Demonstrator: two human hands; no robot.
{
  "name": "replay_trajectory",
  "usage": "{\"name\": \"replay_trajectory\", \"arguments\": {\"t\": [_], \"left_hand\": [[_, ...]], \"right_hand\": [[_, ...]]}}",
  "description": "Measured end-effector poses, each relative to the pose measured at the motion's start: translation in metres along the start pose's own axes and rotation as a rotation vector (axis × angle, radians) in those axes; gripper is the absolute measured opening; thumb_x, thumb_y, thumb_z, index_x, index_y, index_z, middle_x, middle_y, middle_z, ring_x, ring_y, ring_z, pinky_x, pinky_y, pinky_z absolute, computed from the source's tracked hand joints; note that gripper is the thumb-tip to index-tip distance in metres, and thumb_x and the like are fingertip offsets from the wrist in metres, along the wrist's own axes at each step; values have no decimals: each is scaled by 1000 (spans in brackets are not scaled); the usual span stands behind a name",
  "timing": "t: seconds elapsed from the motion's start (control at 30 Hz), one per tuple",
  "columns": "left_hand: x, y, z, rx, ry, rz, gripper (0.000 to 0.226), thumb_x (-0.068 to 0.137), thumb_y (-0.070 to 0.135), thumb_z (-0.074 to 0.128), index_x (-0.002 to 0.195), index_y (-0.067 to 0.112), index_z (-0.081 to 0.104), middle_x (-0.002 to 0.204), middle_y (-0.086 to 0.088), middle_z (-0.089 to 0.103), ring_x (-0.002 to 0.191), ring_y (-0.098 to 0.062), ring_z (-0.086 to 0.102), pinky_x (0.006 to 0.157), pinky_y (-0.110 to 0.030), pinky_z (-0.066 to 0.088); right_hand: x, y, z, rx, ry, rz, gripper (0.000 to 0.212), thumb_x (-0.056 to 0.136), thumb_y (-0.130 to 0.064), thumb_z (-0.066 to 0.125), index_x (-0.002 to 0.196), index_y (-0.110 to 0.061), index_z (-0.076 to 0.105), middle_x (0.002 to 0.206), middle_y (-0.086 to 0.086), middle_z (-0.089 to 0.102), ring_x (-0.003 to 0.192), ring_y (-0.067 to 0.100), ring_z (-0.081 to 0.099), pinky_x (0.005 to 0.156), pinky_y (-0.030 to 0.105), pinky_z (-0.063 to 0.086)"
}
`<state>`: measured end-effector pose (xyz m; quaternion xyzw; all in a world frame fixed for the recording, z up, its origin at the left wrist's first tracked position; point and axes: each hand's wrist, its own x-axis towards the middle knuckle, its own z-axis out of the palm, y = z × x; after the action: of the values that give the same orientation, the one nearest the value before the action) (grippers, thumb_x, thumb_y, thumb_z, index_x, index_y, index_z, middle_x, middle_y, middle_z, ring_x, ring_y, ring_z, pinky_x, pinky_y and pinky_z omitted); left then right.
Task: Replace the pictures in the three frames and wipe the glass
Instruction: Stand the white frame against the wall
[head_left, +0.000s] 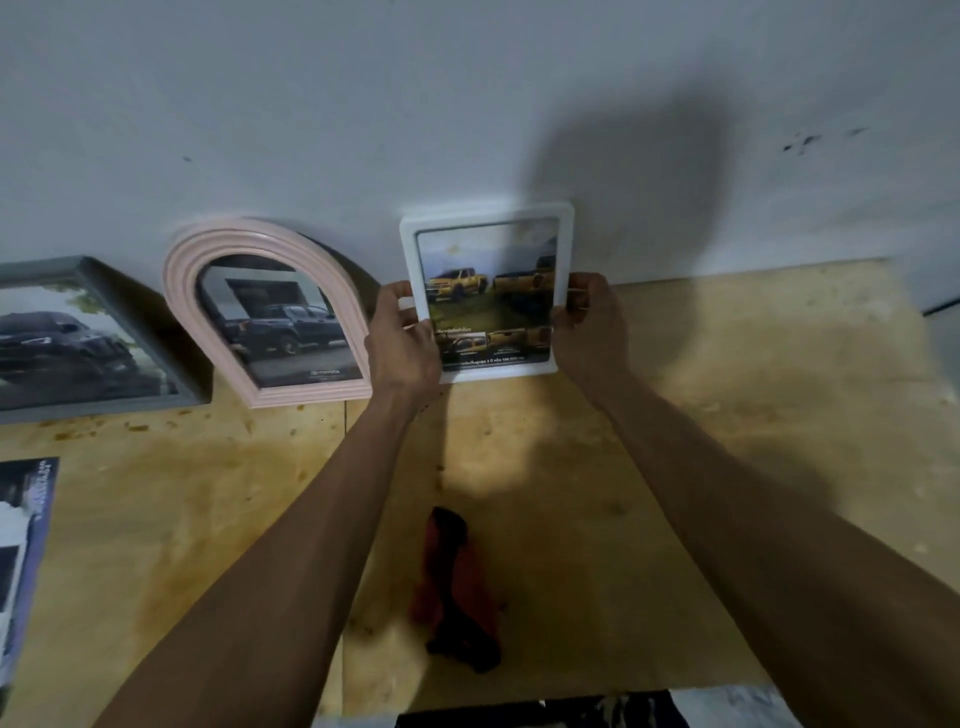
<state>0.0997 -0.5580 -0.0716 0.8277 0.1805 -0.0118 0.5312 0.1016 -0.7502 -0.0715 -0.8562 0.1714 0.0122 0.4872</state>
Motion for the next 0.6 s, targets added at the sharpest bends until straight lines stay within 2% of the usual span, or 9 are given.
{"name": "replay_trajectory", "arguments": {"t": [0.07,0.13,0.2,0.23,0.27,0.33,0.37,0.47,0.6], "left_hand": [[4,-3,3,-16,5,0,39,94,-11,44,120,17,49,106,-1,60,98,-17,61,88,-45,58],[6,-6,5,-10,24,-3,39,94,-11,44,121,16,51,107,-2,59,100,-21,60,88,-43,57],[7,-7,6,17,43,6,39,93,-10,45,123,14,51,106,2,59,99,-18,60,88,-38,56],[6,-8,7,13,36,12,39,93,-11,44,123,14,50,106,4,58,102,-19,60,91,-39,57],[6,-9,7,14,21,15,40,93,-12,42,121,16,49,108,4,57,105,-19,60,92,-41,57],[6,-12,7,33,18,25,41,93,-12,41,119,18,47,114,1,57,108,-19,59,93,-44,57],[6,-14,7,44,24,26,40,93,-11,42,120,18,47,114,0,58,107,-19,60,93,-44,57],[5,-16,8,61,41,31,37,94,-8,46,123,15,47,110,2,58,103,-16,60,91,-40,57],[6,-17,10,48,47,17,39,95,-8,46,125,16,47,111,1,57,103,-15,60,88,-36,56]], "right_hand": [[4,3,3,-12,-7,-19,32,94,-4,54,125,-7,51,114,5,63,95,13,56,75,15,48],[7,5,5,-7,-13,-27,32,94,-4,54,125,-6,50,111,1,62,93,12,55,66,2,41],[8,7,7,-1,-12,-38,32,94,-4,55,125,-6,50,112,3,63,95,16,58,72,10,44],[8,8,7,1,-13,-38,32,94,-5,55,125,-6,50,113,5,64,95,17,59,74,16,46],[8,8,8,3,-16,-37,31,94,-5,55,125,-7,50,112,5,63,94,16,58,74,17,45],[8,10,8,-3,-22,-29,30,95,-5,54,125,-7,50,108,1,60,90,12,54,66,7,41],[8,10,8,-1,-27,-28,30,95,-5,54,125,-8,50,107,0,60,89,11,54,66,6,41],[8,12,10,34,-43,-26,31,95,-5,55,125,-10,50,109,2,64,92,12,58,75,18,46],[10,14,12,45,-45,-14,32,95,-6,54,126,-11,50,108,1,63,91,12,58,65,7,39]]}}
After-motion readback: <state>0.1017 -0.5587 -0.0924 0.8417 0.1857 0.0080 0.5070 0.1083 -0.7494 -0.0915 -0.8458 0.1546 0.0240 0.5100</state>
